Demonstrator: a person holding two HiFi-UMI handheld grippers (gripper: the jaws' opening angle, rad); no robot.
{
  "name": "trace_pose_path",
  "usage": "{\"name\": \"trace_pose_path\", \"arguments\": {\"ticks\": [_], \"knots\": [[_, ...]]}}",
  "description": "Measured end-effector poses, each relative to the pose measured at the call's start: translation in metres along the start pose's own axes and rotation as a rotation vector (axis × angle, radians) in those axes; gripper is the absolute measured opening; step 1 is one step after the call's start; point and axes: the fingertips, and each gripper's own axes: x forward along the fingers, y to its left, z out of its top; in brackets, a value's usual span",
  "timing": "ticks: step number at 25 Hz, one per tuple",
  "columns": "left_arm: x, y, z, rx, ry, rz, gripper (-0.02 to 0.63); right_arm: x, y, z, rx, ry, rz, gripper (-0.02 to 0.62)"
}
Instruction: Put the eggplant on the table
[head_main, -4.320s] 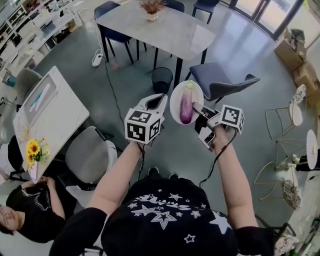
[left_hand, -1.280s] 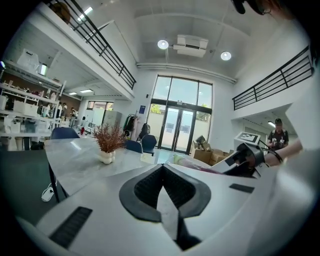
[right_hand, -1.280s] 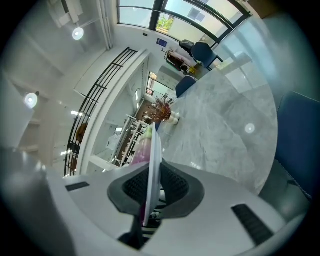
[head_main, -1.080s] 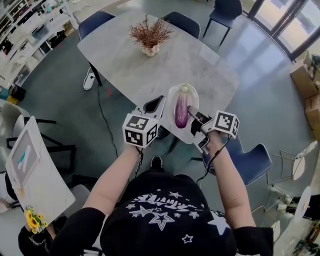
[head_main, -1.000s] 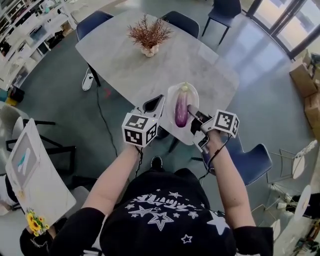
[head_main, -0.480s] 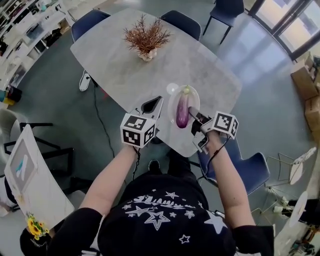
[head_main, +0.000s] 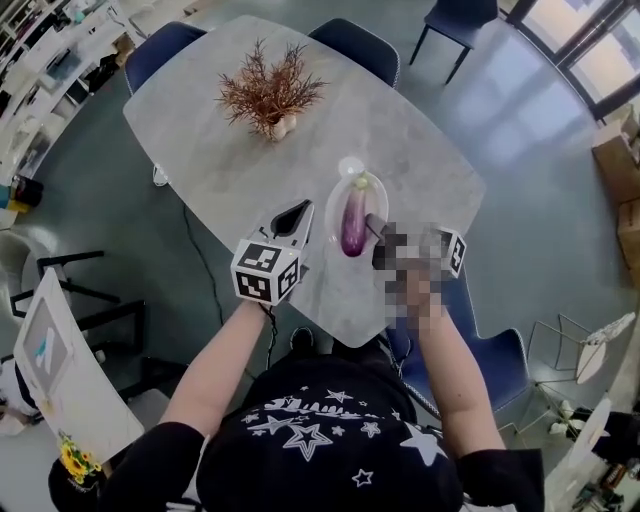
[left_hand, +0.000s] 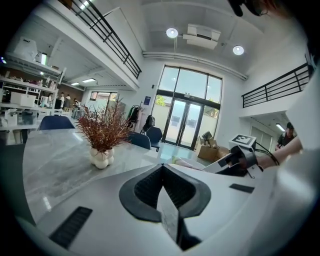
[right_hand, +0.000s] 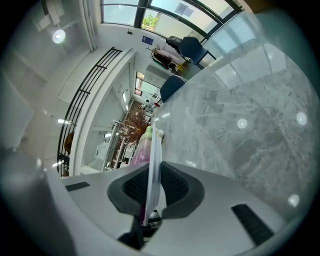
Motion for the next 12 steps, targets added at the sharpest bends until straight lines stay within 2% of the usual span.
{"name": "trace_pose_path", "arguments": {"ticks": [6,12], "knots": [[0.045,0.009,0.003,-0.005,0.023,0.014,0.008,0.021,-0.024,0.033,0.029,0.013,-0.014,0.035],[0.077,0.017,-0.007,-0.006,0.067,0.017,0.008,0.042,-0.058,0.048,0.072,0.028,-0.052,0.035]]}}
